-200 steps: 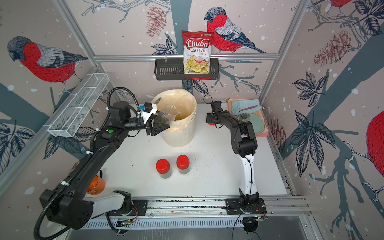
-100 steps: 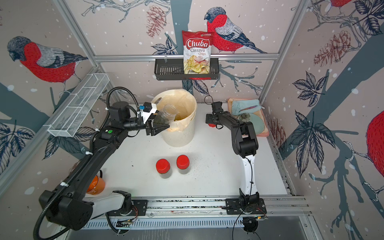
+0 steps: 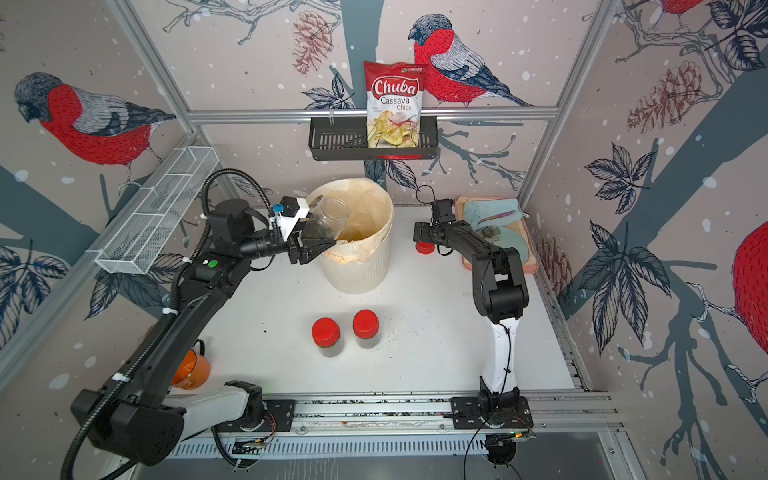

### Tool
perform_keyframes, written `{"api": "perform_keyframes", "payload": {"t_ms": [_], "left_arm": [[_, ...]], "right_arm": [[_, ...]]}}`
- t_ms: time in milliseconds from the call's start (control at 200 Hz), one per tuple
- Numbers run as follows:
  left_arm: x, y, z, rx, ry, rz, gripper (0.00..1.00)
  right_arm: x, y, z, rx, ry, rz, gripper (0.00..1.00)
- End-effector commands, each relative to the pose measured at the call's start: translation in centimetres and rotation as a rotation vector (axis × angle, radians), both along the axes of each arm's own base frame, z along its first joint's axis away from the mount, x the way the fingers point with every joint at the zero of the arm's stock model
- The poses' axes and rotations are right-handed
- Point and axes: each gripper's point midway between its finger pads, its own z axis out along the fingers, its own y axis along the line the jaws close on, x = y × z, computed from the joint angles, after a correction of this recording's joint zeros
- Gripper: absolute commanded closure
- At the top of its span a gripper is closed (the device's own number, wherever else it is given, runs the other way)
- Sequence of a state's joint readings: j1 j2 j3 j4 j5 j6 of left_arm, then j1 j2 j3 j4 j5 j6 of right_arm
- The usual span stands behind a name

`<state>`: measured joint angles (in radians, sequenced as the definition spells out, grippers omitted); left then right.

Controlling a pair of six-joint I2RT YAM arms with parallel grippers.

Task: Empty moldy tea leaves from jars
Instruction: Place the lid at the center of the board, then pour the moldy tea leaves from the jar into the trash bin.

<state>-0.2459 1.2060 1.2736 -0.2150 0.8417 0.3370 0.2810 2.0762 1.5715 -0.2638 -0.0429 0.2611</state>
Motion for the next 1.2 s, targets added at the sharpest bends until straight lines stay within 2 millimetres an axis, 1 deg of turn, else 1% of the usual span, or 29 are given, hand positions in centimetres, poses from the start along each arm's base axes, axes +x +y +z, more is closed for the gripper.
{"api": "perform_keyframes", "payload": {"t_ms": [0, 130, 330, 440, 550, 645, 750, 976, 1196], "left_arm": [[1.4, 1.0, 1.8, 0.005, -0.041, 0.107, 0.69], [3.0, 2.3, 3.0, 0.014, -0.069, 0.228, 0.69], [6.3, 4.1, 3.6, 0.065, -0.055, 0.394, 0.71], [8.0, 4.9, 3.7, 0.092, -0.060, 0.470, 0.70], [9.0, 5.3, 3.7, 0.133, -0.081, 0.522, 0.71], [9.5, 5.1, 3.4, 0.185, -0.112, 0.558, 0.71], [10.2, 4.9, 2.6, 0.291, -0.154, 0.621, 0.71], [11.5, 4.4, 1.3, 0.490, -0.211, 0.708, 0.72], [12.1, 4.1, 0.5, 0.682, -0.274, 0.770, 0.73]], "right_arm": [[0.0, 0.4, 3.2, 0.055, -0.071, 0.006, 0.00], [-1.2, 0.4, 6.7, 0.091, -0.125, 0.019, 0.00], [-3.6, 0.2, 12.5, 0.153, -0.236, 0.029, 0.00], [-5.2, 0.3, 14.9, 0.194, -0.282, 0.037, 0.00], [-6.7, 0.1, 16.9, 0.206, -0.339, 0.033, 0.01], [-7.6, -0.2, 18.0, 0.215, -0.362, 0.031, 0.01], [-8.5, -0.3, 18.8, 0.228, -0.381, 0.040, 0.01], [-9.9, -0.1, 19.9, 0.263, -0.408, 0.063, 0.01], [-10.7, -0.1, 20.6, 0.276, -0.420, 0.077, 0.01]]}}
